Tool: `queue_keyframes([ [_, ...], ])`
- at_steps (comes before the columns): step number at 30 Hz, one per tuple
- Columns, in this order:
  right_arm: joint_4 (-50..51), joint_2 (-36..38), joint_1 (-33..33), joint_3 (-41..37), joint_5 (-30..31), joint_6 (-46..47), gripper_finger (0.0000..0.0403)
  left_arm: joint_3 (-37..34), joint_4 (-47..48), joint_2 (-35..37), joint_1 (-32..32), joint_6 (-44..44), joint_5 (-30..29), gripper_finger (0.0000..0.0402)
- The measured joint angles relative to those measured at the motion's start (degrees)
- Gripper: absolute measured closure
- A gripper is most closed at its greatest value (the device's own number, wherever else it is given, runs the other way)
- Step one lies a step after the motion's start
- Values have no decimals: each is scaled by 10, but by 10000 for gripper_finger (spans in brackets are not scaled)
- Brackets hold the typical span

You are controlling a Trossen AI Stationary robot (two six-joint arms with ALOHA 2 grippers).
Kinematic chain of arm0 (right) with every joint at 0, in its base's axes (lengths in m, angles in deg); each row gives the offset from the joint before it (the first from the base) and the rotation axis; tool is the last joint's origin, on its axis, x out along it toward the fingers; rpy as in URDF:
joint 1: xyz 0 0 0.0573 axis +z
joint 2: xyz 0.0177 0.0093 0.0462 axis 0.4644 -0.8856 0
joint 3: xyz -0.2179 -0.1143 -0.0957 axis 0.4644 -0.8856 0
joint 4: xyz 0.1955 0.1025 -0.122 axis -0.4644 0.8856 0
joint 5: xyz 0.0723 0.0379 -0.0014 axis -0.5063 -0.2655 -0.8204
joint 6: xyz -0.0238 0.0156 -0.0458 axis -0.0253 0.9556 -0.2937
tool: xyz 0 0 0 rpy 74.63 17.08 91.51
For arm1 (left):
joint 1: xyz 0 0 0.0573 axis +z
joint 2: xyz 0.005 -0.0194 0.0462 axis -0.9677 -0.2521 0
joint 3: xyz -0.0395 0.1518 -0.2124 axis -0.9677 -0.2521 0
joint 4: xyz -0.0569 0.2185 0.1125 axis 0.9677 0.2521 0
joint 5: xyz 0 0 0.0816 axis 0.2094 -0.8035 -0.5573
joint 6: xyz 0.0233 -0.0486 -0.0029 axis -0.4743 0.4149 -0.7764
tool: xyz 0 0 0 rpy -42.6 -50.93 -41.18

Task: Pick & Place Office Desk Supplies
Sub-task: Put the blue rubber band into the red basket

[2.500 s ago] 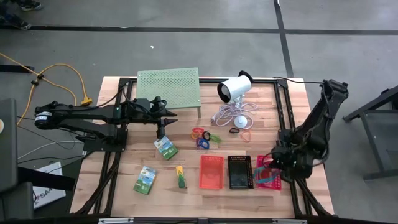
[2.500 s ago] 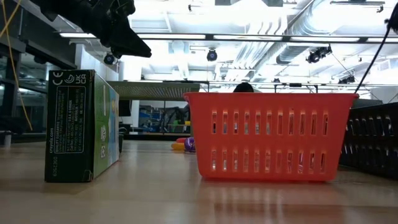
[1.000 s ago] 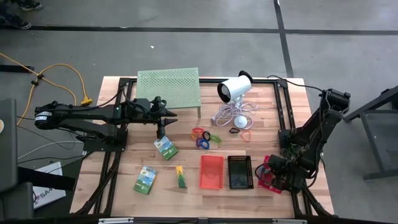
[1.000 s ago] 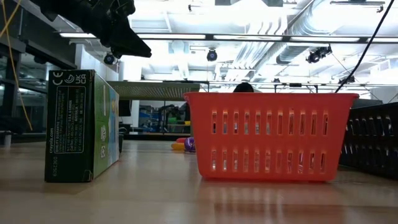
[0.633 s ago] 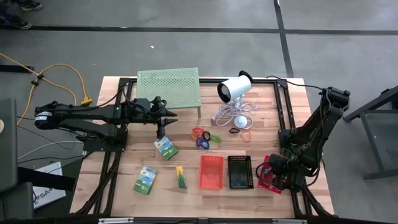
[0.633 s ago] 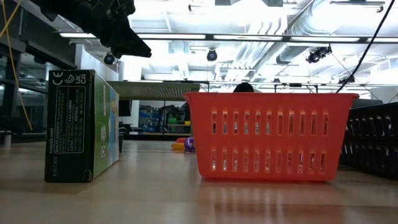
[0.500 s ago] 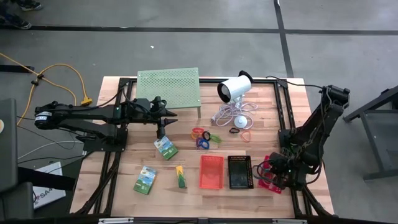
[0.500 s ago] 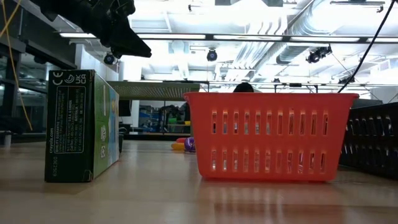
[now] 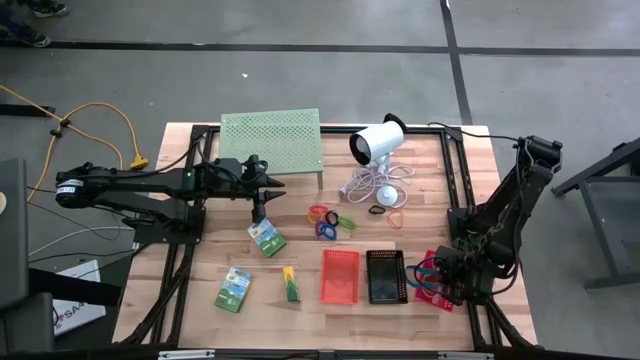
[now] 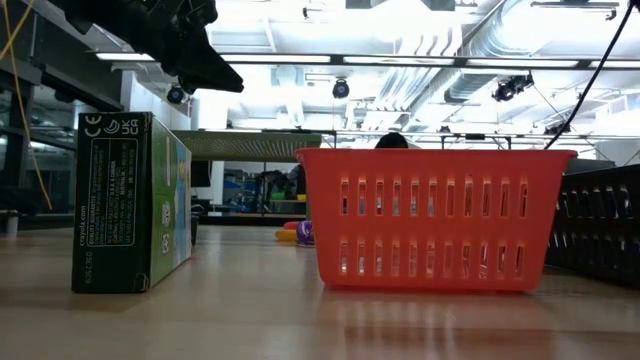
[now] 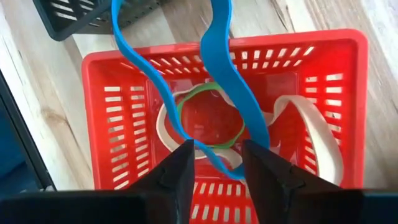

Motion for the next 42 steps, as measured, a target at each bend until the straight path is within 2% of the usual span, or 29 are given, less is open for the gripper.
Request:
queue_keyframes([
  [6,0,7,0,0,28,-5,279,0,0,0,0,0,0,300],
  [14,-1,72,-4,0,98,-43,279,0,0,0,0,0,0,300],
  [21,-8,86,-47,0,104,-112,279,0,0,0,0,0,0,300],
  [27,-81,74,-98,0,63,-198,279,0,0,0,0,0,0,300],
  [34,-158,29,-156,0,-23,-300,279,0,0,0,0,0,0,300],
  [42,-192,-25,-181,0,-73,-317,279,0,0,0,0,0,0,300],
])
